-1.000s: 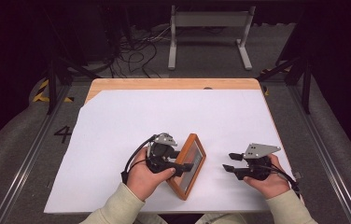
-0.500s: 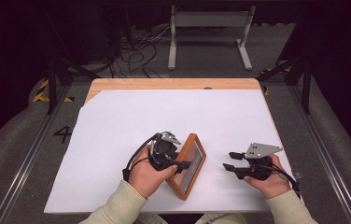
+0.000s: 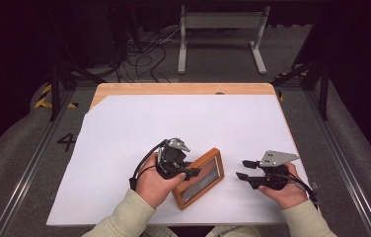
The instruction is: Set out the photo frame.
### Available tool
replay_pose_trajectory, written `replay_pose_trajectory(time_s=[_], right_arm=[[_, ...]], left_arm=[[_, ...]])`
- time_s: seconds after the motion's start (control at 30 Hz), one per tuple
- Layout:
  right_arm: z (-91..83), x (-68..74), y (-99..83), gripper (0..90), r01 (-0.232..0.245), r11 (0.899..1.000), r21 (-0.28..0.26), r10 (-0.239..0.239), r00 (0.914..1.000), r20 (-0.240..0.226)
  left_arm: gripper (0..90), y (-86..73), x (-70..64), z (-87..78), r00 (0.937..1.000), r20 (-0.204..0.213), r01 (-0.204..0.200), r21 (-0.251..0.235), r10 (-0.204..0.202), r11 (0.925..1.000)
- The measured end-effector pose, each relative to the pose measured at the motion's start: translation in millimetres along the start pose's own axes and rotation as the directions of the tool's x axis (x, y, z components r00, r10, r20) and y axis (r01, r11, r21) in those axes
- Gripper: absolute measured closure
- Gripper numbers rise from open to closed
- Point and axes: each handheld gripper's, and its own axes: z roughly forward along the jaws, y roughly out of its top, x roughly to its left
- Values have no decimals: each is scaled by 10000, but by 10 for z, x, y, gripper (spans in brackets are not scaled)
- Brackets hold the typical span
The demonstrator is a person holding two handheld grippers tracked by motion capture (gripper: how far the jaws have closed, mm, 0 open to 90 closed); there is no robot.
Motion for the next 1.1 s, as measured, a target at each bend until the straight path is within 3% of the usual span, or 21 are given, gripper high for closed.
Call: replay_pose_trajectory(time_s=[0.23, 0.37, 0.43, 0.5, 0.57, 0.6, 0.7, 0.73, 0.83, 0.87, 0.9, 0.93, 0.97, 1.0, 1.03, 1.1], right_arm=[[-29, -24, -31, 502, -144, 9999, -42, 144, 9999, 61], [-55, -39, -58, 499, -277, 9996, -56, 278, 9995, 141], [-69, -47, -79, 497, -342, 9994, -44, 343, 9993, 174], [-87, -53, -99, 496, -408, 9992, -40, 409, 9989, 212], [-103, -55, -113, 494, -450, 9990, -54, 451, 9987, 244], [-103, -55, -113, 494, -450, 9990, -54, 451, 9987, 244], [-141, -62, -158, 493, -572, 9984, -46, 573, 9978, 336], [-152, -65, -167, 492, -592, 9982, -46, 593, 9976, 362], [-171, -63, -181, 490, -628, 9980, -51, 630, 9972, 398], [-189, -59, -194, 490, -648, 9979, -32, 649, 9970, 413], [-189, -59, -194, 490, -648, 9979, -32, 649, 9970, 413], [-198, -56, -201, 488, -667, 9978, -30, 667, 9969, 422], [-213, -56, -211, 487, -681, 9977, -23, 682, 9967, 446], [-223, -55, -218, 487, -699, 9975, -26, 700, 9965, 460], [-230, -55, -222, 486, -715, 9974, -32, 716, 9963, 476], [-248, -54, -231, 485, -728, 9973, -43, 729, 9961, 505]], left_arm=[[697, 116, 95, -36, 9976, 64, -686, -202, 687, 9974], [697, 251, 164, -106, 9897, 347, -1384, -253, 1392, 9901], [697, 345, 211, -150, 9755, 663, -2078, -324, 2096, 9776], [697, 432, 281, -194, 9667, 962, -2340, -411, 2370, 9714], [697, 512, 336, -234, 9498, 1108, -2903, -353, 2925, 9563], [697, 512, 336, -234, 9498, 1108, -2903, -353, 2925, 9563], [698, 644, 446, -271, 9167, 1543, -3700, -215, 3687, 9288], [697, 644, 446, -271, 9167, 1543, -3700, -215, 3687, 9288], [698, 710, 541, -260, 8942, 1926, -4066, -285, 4042, 9132], [697, 749, 603, -235, 8788, 2240, -4274, -229, 4213, 9038], [697, 749, 603, -235, 8788, 2240, -4274, -229, 4213, 9038], [697, 782, 637, -204, 8643, 2438, -4511, -116, 4400, 8924], [698, 802, 653, -183, 8554, 2541, -4666, -2, 4513, 8845], [698, 812, 658, -167, 8502, 2609, -4753, 69, 4572, 8798], [698, 831, 669, -146, 8392, 2673, -4961, 192, 4736, 8681], [698, 848, 691, -91, 8268, 2823, -5144, 292, 4866, 8570]])
